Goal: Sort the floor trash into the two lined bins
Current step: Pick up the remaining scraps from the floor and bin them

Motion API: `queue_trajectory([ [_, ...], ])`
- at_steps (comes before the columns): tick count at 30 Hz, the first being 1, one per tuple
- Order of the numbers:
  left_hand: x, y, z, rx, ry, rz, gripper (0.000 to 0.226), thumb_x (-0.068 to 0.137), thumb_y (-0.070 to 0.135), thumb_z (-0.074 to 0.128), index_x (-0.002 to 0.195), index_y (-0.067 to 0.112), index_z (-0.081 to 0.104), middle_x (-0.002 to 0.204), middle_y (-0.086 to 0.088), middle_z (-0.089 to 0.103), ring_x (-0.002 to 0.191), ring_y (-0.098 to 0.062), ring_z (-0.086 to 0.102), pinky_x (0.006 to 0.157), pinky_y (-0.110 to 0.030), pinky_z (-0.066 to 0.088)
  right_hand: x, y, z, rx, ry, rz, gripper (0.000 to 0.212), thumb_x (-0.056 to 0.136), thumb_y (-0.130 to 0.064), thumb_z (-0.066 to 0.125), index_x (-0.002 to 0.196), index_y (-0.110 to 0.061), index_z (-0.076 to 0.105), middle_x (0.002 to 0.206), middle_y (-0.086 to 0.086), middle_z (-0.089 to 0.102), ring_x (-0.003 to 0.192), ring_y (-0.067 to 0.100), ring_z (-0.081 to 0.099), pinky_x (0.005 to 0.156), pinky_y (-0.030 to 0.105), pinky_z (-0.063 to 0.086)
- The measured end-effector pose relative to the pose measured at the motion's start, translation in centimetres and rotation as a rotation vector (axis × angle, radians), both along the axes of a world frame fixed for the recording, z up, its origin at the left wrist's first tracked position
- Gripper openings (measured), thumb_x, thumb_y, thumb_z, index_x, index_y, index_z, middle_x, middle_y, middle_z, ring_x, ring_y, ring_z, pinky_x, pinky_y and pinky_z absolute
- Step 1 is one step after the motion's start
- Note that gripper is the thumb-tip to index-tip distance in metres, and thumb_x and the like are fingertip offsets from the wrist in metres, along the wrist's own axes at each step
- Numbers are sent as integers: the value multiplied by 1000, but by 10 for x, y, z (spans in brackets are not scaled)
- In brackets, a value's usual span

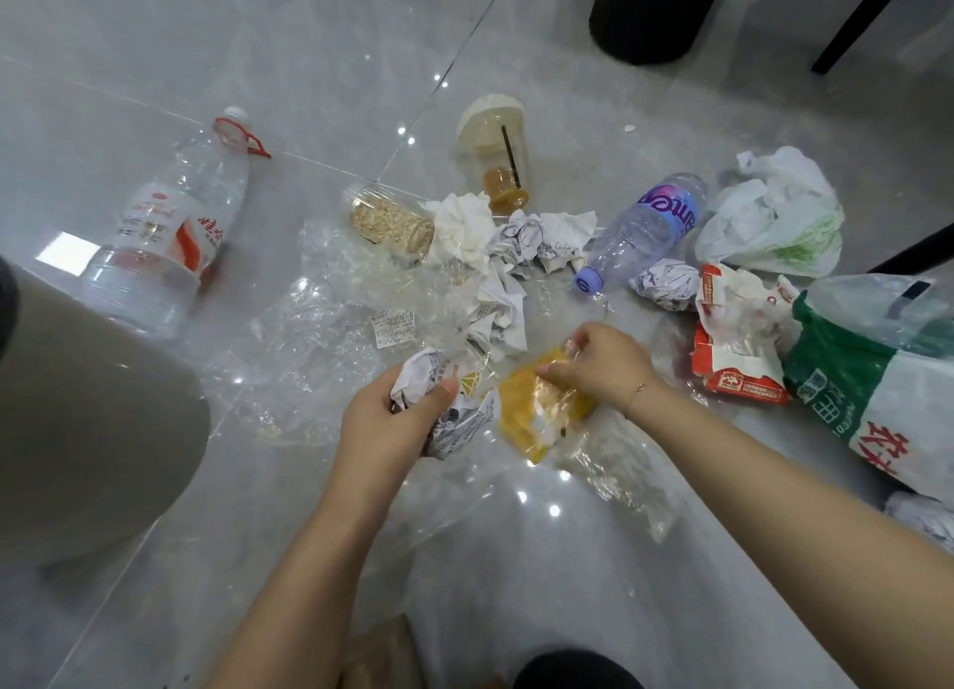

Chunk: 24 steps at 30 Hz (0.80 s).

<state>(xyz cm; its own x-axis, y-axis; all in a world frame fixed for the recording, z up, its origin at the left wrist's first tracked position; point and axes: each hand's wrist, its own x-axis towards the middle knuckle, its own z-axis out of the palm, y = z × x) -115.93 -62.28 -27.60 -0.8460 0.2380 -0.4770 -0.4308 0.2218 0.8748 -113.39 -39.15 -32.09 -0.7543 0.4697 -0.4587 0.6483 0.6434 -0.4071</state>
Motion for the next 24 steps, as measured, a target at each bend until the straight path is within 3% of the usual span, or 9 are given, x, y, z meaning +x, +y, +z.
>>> queue_trajectory([
  [2, -1, 0, -1, -14, -1, -9, 12, 86, 22, 71, 97, 18, 71, 90, -12, 73, 84, -27, 71, 57, -29, 55, 3, -6, 1, -154, 116, -81, 29, 76, -36, 77, 65, -16, 58, 60, -8, 55, 65, 13, 55, 70, 26, 45],
  [4, 2, -2, 0, -25, -11, -17, 13, 86, 23, 70, 98, 18, 71, 91, -11, 74, 85, -29, 71, 64, -35, 59, 11, -13, 10, -271, 267, -171, 31, 80, -25, 74, 60, -11, 54, 54, -4, 47, 54, 10, 45, 56, 20, 39],
  [7, 5, -3, 7, -39, 3, -39, 13, 86, 25, 71, 98, 20, 71, 88, -3, 75, 86, -26, 72, 77, -42, 59, 25, -23, 36, -408, 411, -283, 21, 84, -13, 66, 72, -1, 54, 69, 10, 58, 57, 11, 54, 57, 25, 40],
  [9, 5, -4, 21, -20, 59, -58, 11, 86, 25, 70, 96, 20, 70, 81, 2, 74, 80, -21, 71, 67, -35, 57, 36, -33, 57, -645, 462, -362, 12, 86, -4, 59, 80, -5, 49, 84, 16, 70, 62, 18, 66, 50, 25, 46],
  [11, 4, -5, 40, -6, 134, -85, 10, 86, 27, 70, 95, 23, 70, 76, 8, 72, 73, -12, 69, 60, -27, 51, 46, -46, 78, -832, 489, -365, 16, 88, 4, 55, 91, -9, 46, 90, 19, 73, 62, 27, 69, 44, 26, 50],
  [14, 7, -16, 73, 23, 229, -98, 16, 86, 28, 70, 102, 25, 68, 80, 6, 73, 73, -8, 71, 59, -23, 52, 55, -66, 104, -848, 509, -294, 24, 89, 4, 56, 108, -8, 50, 89, 16, 74, 61, 26, 70, 46, 28, 53],
  [17, 13, -41, 108, 19, 332, -78, 12, 87, 27, 69, 98, 25, 68, 82, 4, 74, 71, -5, 70, 63, -24, 55, 54, -91, 129, -886, 516, -239, 23, 90, 3, 56, 109, -10, 55, 89, 16, 74, 60, 25, 70, 45, 26, 53],
  [21, 18, -82, 140, 5, 477, 13, 14, 88, 23, 69, 101, 25, 68, 89, 1, 74, 78, -12, 72, 77, -39, 55, 43, -131, 151, -921, 519, -126, 21, 91, 5, 52, 105, -9, 57, 90, 16, 73, 60, 27, 70, 46, 28, 54],
  [24, 22, -110, 159, -14, 564, 80, 15, 89, 22, 68, 103, 24, 67, 87, 4, 74, 78, -5, 70, 74, -27, 54, 35, -166, 161, -923, 497, -47, 23, 91, 6, 50, 109, -6, 57, 93, 19, 71, 64, 30, 70, 48, 30, 55],
])
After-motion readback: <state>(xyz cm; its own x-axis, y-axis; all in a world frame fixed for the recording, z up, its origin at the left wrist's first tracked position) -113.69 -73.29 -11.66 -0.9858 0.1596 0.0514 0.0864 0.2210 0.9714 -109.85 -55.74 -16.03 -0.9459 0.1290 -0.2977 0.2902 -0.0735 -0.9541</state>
